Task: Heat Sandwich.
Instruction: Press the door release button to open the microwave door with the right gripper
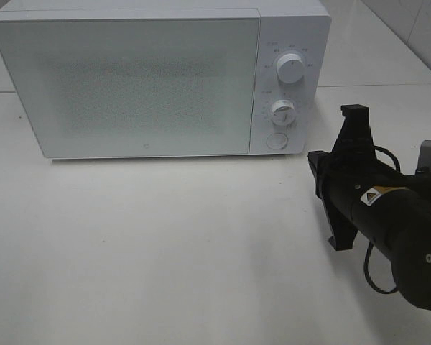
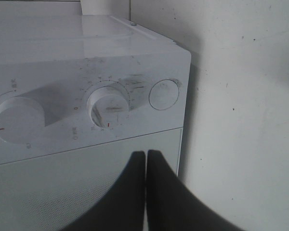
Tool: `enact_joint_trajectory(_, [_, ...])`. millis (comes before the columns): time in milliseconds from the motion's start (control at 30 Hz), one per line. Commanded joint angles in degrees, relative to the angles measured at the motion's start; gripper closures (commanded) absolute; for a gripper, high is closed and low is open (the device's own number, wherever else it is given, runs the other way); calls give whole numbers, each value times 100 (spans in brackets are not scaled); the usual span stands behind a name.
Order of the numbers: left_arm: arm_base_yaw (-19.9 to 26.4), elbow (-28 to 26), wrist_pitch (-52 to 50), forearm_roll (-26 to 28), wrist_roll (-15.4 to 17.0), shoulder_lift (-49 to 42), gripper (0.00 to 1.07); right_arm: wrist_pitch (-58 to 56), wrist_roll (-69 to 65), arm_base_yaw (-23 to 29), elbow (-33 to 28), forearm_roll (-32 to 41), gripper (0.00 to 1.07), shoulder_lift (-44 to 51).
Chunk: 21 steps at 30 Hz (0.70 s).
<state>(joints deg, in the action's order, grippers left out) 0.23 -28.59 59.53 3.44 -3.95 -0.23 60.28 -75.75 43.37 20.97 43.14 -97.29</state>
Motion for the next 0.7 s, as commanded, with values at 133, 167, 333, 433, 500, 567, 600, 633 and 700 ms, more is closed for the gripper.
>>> enact_joint_trajectory(133, [17,17,0,52,29,-132,5,-172,-57,0,52,-11,107,-11])
enact_joint_trajectory(167, [17,17,0,52,29,-132,5,-206,-57,0,52,6,107,-17])
enact_joint_trajectory(333, [17,17,0,52,29,-132,5,-275,-178,0,126,103,107,-235])
enact_joint_trajectory(433, [17,17,0,52,29,-132,5,-275,-407,0,246,69,107,-435])
enact_joint_trajectory(500, [17,17,0,52,29,-132,5,-286,-504,0,407,23,107,-642])
enact_joint_trajectory(567, [17,17,0,52,29,-132,5,-286,-550,0,470,-23,107,-716])
enact_joint_trajectory(600, [17,17,0,52,29,-132,5,-286,-550,0,539,-57,107,-791])
enact_joint_trajectory(633, [17,17,0,52,29,-132,5,-286,-550,-17,613,-69,107,-859])
enact_joint_trajectory(700, [17,17,0,52,29,-132,5,-338,-561,-143,751,-264,107,-985])
